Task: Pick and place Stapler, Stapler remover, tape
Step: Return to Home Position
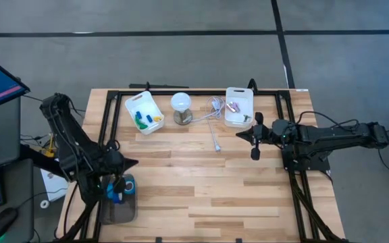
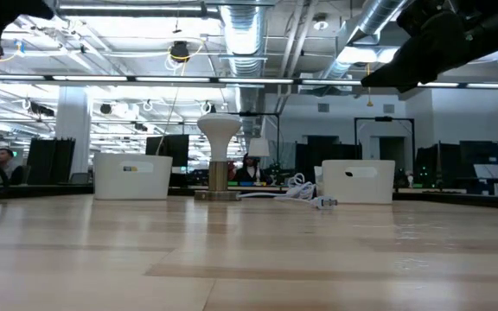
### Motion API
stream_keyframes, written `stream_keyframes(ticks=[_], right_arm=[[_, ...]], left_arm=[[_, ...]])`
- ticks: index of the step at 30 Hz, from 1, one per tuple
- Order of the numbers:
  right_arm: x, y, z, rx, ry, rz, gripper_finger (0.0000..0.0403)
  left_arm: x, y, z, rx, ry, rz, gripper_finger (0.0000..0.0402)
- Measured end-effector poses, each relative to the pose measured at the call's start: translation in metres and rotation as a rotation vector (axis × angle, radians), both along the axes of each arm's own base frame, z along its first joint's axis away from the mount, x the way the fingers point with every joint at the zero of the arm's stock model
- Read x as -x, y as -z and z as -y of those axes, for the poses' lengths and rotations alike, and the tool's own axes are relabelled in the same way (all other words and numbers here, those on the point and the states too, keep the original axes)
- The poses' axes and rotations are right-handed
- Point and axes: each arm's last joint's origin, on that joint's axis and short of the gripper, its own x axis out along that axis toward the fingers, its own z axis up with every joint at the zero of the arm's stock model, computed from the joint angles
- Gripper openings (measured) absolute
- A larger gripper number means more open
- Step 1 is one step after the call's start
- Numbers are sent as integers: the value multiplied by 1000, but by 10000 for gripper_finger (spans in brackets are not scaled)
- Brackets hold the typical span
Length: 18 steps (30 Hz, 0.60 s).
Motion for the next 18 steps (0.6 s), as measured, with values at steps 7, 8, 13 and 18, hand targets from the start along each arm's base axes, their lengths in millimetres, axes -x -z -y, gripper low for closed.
stream_keyframes(ticks=[7, 8, 13, 18], right_arm=[[-1, -4, -1, -59, -6, 51, 0], [-1, -4, -1, -84, -7, 54, 0], [-2, -3, -8, -129, -55, 58, 0], [-3, -8, -17, -111, -118, 102, 0]], left_arm=[[-4, -4, 4, -34, -12, 92, 2], [-5, -3, 6, -28, -11, 99, 2], [-15, 0, 21, -105, 15, 126, 2], [-27, 6, 28, -170, -26, 149, 2]])
